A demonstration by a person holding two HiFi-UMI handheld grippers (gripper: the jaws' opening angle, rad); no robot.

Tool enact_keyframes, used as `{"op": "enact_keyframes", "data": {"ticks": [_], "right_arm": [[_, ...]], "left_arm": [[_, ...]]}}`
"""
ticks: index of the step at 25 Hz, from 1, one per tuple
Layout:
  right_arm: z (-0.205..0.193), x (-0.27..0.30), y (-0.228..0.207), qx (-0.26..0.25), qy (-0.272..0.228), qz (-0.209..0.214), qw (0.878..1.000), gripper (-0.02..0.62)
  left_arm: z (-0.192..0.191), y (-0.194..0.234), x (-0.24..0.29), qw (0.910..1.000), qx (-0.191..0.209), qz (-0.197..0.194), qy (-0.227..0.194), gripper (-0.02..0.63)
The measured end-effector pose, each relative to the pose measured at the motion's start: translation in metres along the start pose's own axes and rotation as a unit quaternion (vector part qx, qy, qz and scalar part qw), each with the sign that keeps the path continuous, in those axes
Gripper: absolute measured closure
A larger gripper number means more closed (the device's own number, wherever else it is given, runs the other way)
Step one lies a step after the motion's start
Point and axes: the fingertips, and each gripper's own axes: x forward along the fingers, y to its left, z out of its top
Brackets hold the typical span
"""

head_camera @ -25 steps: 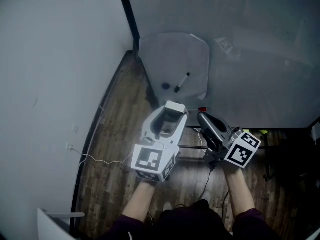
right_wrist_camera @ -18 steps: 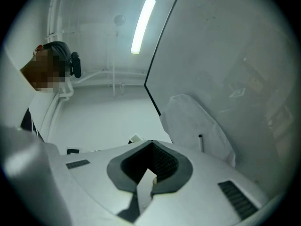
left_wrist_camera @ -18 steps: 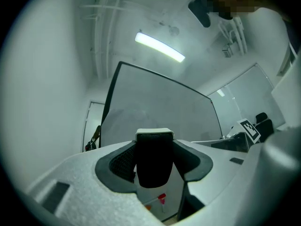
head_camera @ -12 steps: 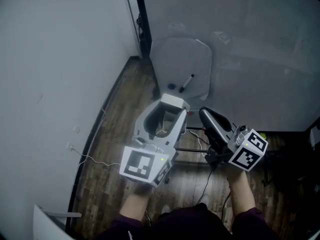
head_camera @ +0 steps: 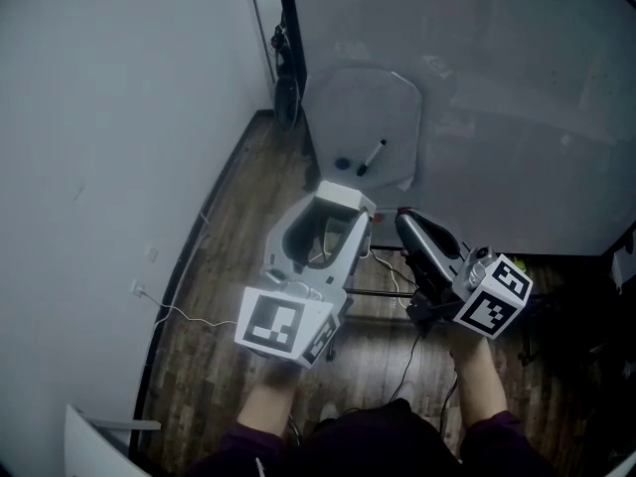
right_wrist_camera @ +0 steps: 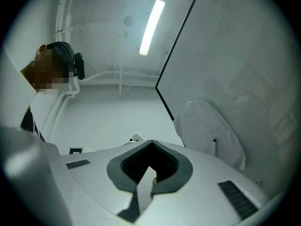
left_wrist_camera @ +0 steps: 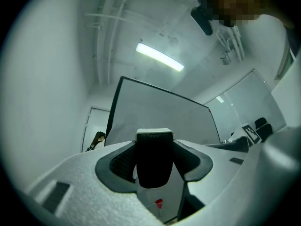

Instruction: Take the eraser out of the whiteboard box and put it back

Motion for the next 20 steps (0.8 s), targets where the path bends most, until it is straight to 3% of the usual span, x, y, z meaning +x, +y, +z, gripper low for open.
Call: {"op": "enact_keyframes", "data": {"ticks": [20], "right_arm": [[-0.015, -0.011, -0.003, 0.008, 0.010, -0.025, 1.000, 0.592]], "left_arm": [[-0.026, 0.003, -0.001, 0.9993, -0.028, 0.001, 0.026, 0.383]]}}
